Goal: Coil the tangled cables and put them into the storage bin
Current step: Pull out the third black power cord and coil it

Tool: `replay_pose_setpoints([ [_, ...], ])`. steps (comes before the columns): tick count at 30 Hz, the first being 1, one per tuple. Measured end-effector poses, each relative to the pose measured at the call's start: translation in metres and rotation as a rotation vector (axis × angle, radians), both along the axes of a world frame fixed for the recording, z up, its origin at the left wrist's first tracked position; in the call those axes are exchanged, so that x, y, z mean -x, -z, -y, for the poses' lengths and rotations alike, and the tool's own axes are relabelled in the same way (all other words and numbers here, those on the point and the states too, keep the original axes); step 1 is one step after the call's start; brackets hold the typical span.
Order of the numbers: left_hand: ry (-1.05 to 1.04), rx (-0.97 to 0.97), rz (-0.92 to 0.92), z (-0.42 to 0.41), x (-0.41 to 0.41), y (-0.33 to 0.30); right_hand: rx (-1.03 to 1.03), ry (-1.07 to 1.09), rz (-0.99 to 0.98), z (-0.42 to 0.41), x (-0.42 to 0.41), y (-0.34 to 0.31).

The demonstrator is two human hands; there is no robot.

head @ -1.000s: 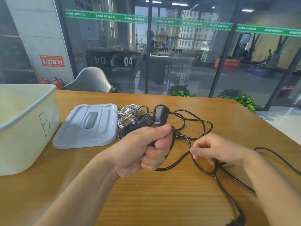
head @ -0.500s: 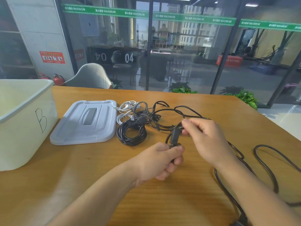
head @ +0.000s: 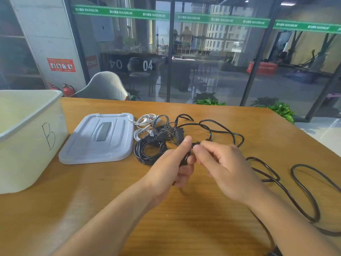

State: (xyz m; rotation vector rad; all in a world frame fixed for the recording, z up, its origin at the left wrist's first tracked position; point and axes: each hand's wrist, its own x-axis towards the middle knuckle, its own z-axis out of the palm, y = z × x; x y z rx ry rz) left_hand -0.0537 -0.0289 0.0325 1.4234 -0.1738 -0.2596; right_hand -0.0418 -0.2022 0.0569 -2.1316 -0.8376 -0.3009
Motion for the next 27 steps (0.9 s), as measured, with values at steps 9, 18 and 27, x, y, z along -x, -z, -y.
replay_pose_setpoints([
  [9,-0.188,0.079,0.083,-0.007,-0.003,-0.004,0.151,-0.062,0.048,0.000,0.004,0.002],
  [18,-0.288,0.011,0.155,-0.008,-0.002,-0.010,0.151,-0.090,-0.011,-0.013,0.011,0.006],
  [27,-0.072,0.283,0.066,-0.017,0.005,-0.024,0.350,-0.357,-0.301,-0.017,0.010,0.021],
])
